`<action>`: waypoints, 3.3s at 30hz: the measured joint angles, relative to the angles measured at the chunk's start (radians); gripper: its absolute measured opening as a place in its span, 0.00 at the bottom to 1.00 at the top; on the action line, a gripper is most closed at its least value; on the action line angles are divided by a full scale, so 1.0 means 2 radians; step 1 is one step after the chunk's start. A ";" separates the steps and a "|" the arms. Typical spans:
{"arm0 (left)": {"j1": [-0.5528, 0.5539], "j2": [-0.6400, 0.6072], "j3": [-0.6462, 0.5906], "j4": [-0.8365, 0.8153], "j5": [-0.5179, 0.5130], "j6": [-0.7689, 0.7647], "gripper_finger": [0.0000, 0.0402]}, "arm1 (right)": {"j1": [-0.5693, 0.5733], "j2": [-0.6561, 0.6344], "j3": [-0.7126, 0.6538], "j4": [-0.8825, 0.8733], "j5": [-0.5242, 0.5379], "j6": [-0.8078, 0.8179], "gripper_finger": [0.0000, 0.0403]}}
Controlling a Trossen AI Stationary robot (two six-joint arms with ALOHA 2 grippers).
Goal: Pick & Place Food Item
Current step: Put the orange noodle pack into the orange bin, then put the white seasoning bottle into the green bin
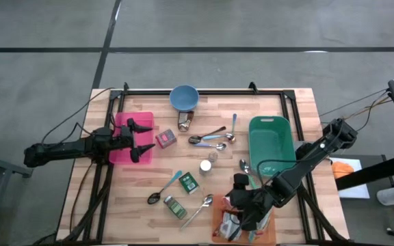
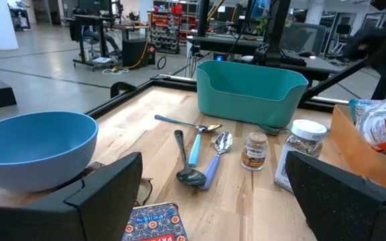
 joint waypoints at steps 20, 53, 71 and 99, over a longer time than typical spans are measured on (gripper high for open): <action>0.000 0.000 0.000 0.000 0.000 0.000 0.93 | -0.050 -0.059 -0.110 0.278 0.027 -0.222 0.69; 0.000 0.000 0.000 0.000 0.000 0.000 0.93 | -0.179 -0.479 -0.520 0.519 -0.058 -0.272 0.69; 0.000 0.000 0.000 0.000 0.000 0.000 0.93 | -0.179 -0.658 -0.590 0.403 -0.057 -0.240 0.69; 0.000 0.000 0.000 0.000 0.000 0.000 0.93 | -0.179 -0.672 -0.554 0.330 -0.057 -0.268 0.69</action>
